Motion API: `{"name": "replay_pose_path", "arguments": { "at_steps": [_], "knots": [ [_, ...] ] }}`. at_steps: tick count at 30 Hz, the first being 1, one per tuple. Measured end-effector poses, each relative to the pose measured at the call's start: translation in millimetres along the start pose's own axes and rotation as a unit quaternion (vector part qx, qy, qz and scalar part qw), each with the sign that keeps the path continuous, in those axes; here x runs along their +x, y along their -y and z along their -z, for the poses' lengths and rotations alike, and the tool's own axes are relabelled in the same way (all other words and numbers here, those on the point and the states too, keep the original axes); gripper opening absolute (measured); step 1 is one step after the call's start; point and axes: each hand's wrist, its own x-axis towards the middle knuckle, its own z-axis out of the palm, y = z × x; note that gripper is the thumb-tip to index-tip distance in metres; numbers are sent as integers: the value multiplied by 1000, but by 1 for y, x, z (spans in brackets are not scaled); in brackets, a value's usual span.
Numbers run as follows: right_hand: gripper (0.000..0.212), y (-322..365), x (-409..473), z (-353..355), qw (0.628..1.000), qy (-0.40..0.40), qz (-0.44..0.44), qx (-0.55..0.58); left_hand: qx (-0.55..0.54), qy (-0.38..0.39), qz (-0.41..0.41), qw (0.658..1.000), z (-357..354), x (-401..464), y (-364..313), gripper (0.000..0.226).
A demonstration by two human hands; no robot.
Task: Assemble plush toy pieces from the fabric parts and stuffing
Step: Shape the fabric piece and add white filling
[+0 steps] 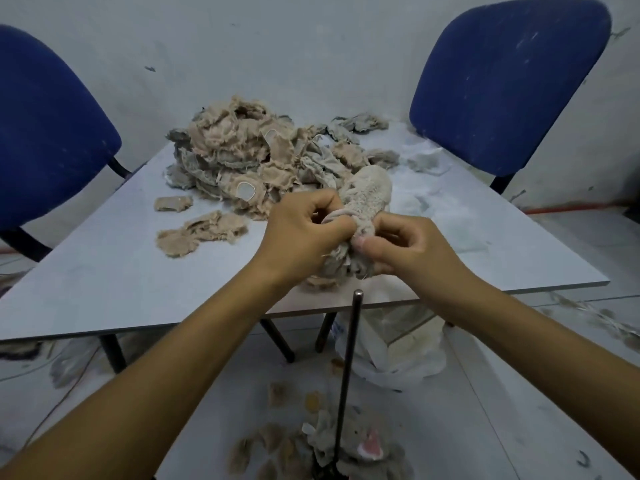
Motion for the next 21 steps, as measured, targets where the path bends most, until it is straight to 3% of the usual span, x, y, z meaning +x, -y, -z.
{"name": "replay_pose_path", "arguments": {
  "at_steps": [4, 7, 9, 11, 13, 16, 18, 20, 21],
  "knots": [
    [34, -1, 10, -2, 992, -114, 23, -40, -125, 61, 57, 989, 1, 7, 1, 9],
    [38, -9, 15, -2, 979, -193, -17, -66, -102, 149, 48, 982, 1, 3, 7, 10],
    [39, -12, 19, -3, 975, -205, -66, -51, -93, 179, 50, 978, 1, 4, 10, 11],
    [27, -11, 22, -2, 976, -177, -127, 9, -131, 196, 92, 968, 4, 7, 12, 12],
    [12, -5, 22, 0, 971, -92, -184, 122, -186, 175, 134, 958, 8, 11, 13, 13],
    [37, -1, 18, 14, 927, 31, -214, 307, -258, 106, 167, 946, 12, 14, 15, 15],
    [46, -2, 14, 21, 921, 101, -188, 326, -291, 63, 182, 937, 8, 12, 13, 15],
    [39, -6, 9, 20, 924, 131, -158, 322, -295, 32, 203, 933, 1, 10, 9, 8],
    [33, -9, 7, 16, 933, 124, -142, 306, -286, 17, 211, 935, -2, 8, 9, 18]
  ]
}}
